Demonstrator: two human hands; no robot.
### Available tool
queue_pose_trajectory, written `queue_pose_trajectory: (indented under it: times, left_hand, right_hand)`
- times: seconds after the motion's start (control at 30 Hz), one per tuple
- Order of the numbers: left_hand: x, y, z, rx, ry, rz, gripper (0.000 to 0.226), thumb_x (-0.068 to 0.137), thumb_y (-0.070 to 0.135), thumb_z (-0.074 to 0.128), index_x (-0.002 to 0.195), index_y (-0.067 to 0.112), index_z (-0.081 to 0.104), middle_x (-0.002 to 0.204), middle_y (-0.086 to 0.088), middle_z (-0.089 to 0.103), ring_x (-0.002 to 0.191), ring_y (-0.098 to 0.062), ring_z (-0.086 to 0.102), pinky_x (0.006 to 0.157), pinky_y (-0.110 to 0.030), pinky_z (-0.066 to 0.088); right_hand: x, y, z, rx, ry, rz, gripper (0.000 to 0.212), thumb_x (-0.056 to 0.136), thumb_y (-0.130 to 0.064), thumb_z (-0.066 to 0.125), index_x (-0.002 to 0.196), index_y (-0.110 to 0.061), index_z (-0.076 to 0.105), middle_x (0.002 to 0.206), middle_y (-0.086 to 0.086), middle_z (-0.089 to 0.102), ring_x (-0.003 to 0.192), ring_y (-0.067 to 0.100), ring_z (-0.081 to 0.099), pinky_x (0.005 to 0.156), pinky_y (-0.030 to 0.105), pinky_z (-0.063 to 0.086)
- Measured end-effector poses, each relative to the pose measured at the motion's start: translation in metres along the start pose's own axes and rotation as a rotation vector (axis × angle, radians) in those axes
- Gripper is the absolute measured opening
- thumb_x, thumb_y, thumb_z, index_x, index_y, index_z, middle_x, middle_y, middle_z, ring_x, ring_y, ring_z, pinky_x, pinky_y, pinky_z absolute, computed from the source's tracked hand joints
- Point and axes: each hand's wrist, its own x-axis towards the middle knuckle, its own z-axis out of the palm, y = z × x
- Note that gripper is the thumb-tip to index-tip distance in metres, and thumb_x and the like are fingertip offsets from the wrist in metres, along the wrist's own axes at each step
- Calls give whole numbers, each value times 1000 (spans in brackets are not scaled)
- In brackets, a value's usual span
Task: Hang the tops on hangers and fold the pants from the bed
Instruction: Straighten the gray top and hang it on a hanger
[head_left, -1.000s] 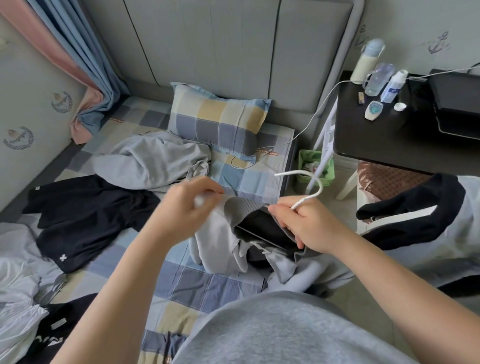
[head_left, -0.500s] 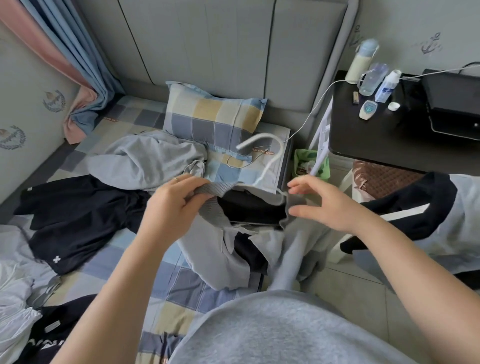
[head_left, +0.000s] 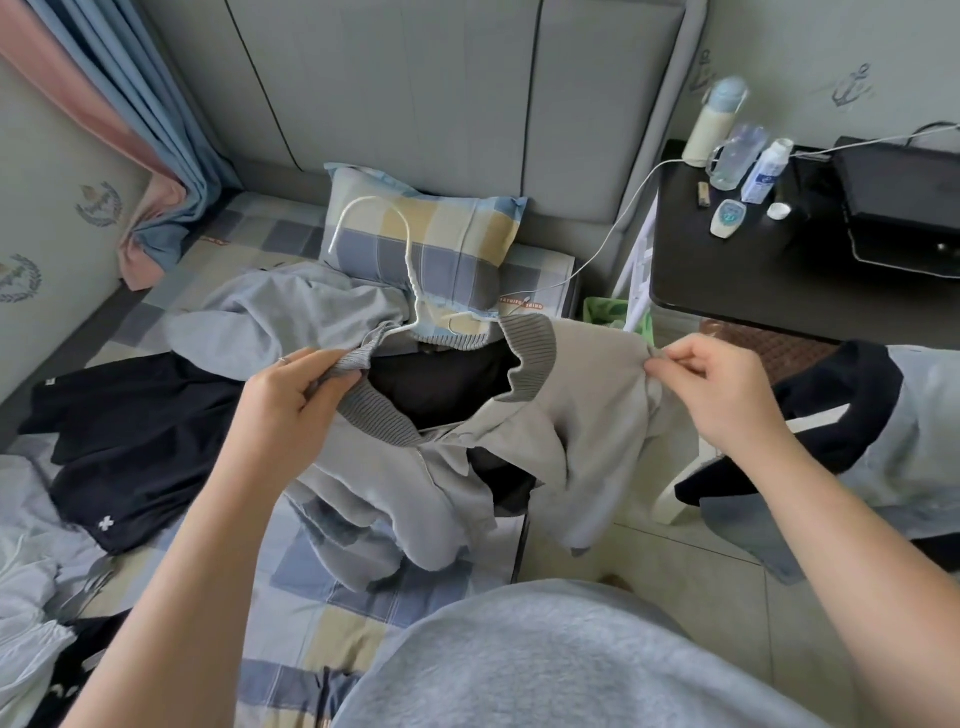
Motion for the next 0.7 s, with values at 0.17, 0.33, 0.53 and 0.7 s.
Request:
queue_pose_trajectory:
  times: [0.17,0.33,0.53,0.7]
  left_hand:
    - [2,0,-3,-45,-22,-22,9,95,10,65,98,12,74,77,13,54,65,-1,43,60,-10,34]
    - [5,-3,-5,-41,-81,-6,10,94,12,67,95,20,74,71,4,54,69,-8,48,62,-12,35]
    - [6,4,4,-84,93,-84,9,95,9,66,89,14,70,62,12,43,62,-1,41,60,-9,33]
    - [6,12,2,-236,104,-82,13,93,12,68,97,23,74,67,-1,42,63,-2,36,56,-15,37]
  right_hand:
    - [7,-13,-10,53,79,-70,24,93,-14,68,76,-30,67,70,-23,66,66,-7,57,64,6,40]
    - [7,-31,-15,186,113,-94,24,97,-12,63,80,-28,67,63,-22,58,61,-2,49,65,19,39]
    - [-4,-74,-36,317,-248,-331,11,87,-43,72,82,-34,73,124,-11,63,106,1,59,87,16,45]
    - [4,-58,-28,-22,-119,-228,37,89,-23,76,120,-31,58,133,-18,57,130,-1,48,113,35,36]
